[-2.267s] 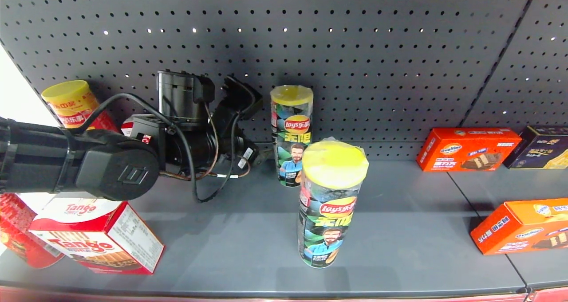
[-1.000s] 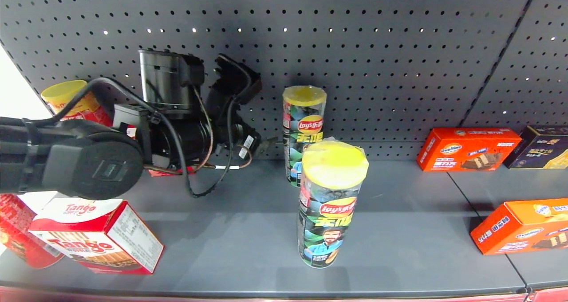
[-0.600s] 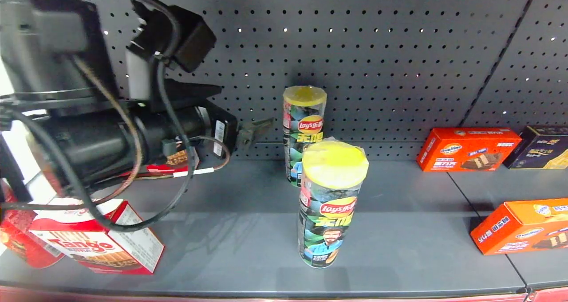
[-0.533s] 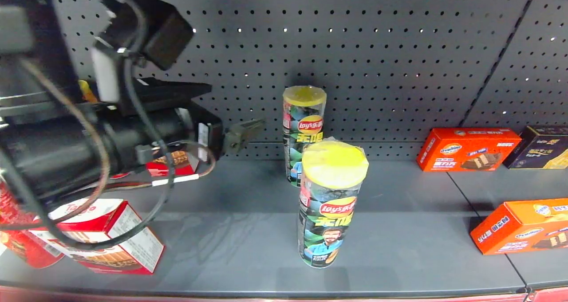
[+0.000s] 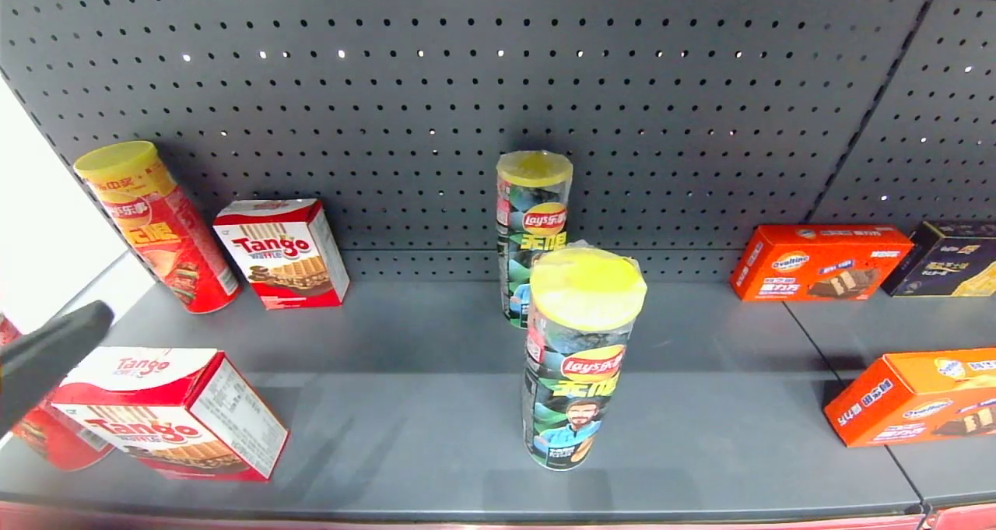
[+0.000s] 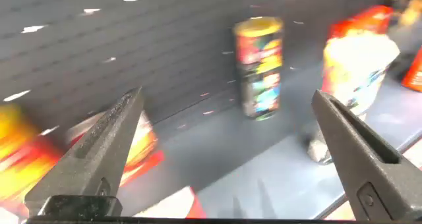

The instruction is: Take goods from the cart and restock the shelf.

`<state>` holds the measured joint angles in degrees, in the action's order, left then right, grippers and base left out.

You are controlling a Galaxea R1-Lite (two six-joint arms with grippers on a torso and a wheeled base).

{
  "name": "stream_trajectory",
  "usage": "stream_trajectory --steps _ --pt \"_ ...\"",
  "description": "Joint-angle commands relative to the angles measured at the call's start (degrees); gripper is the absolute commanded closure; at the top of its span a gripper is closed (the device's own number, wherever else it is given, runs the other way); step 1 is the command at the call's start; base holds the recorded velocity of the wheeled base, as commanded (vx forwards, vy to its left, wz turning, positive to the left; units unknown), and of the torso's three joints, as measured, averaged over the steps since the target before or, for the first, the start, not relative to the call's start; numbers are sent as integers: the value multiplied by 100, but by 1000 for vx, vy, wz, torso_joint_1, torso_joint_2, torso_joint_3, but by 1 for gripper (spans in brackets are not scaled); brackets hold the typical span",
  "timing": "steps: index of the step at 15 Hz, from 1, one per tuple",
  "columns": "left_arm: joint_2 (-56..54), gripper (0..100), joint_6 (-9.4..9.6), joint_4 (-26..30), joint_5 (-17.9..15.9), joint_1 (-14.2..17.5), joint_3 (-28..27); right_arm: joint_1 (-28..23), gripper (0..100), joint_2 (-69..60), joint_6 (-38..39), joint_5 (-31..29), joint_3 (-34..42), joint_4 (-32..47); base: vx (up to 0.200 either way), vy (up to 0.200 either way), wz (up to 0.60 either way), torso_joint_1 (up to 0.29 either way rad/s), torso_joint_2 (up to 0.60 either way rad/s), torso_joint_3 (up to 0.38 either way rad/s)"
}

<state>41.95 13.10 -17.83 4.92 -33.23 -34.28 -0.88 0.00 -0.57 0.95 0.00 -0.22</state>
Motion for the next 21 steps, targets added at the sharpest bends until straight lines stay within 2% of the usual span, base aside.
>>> stream_trajectory --steps 1,2,3,4,7,9,10,14,15,16,17,18,19,20,21 --pt "-2498 0 -1 957 -18 1521 730 0 0 9 -4 2 0 -4 0 0 0 0 0 0" --pt "-3079 0 -168 1142 -35 2304 985 0 0 9 -4 2 0 -4 0 0 0 0 0 0" --pt "-3131 0 -309 1063 -53 2822 1248 0 0 9 -4 2 0 -4 0 0 0 0 0 0" --pt "-3140 0 -326 1010 -53 2998 1407 0 0 9 -4 2 0 -4 0 0 0 0 0 0" --pt "-3623 0 -326 509 -62 3754 2523 0 0 9 -4 2 0 4 0 0 0 0 0 0" --pt "-3685 0 -300 -300 -62 3771 3279 0 0 9 -4 2 0 -4 0 0 0 0 0 0" --pt "-3685 0 -300 -414 -53 3771 3428 0 0 9 -4 2 0 -4 0 0 0 0 0 0" --pt "-3685 0 -300 78 -62 3789 3428 0 0 9 -4 2 0 -4 0 0 0 0 0 0" --pt "-3676 0 -291 210 -71 3903 3428 0 0 9 -4 2 0 -4 0 0 0 0 0 0" --pt "-3659 0 -291 228 -273 4132 3428 0 0 9 -4 2 0 4 0 0 0 0 0 0" --pt "-3659 0 -291 237 -326 4132 3428 0 0 9 -4 2 0 -4 0 0 0 0 0 0" --pt "-3676 0 -309 412 -1081 4035 3428 0 0 9 -4 2 0 -4 0 0 0 0 0 0" --pt "-3676 0 -317 825 -1705 4035 3428 0 0 9 -4 2 0 4 0 0 0 0 0 0" --pt "-3685 0 -300 1107 -1890 4035 3428 0 0 9 -4 2 0 -4 0 0 0 0 0 0" --pt "-3676 0 -361 1406 -1908 4035 3428 0 0 9 -4 2 0 -4 0 0 0 0 0 0"
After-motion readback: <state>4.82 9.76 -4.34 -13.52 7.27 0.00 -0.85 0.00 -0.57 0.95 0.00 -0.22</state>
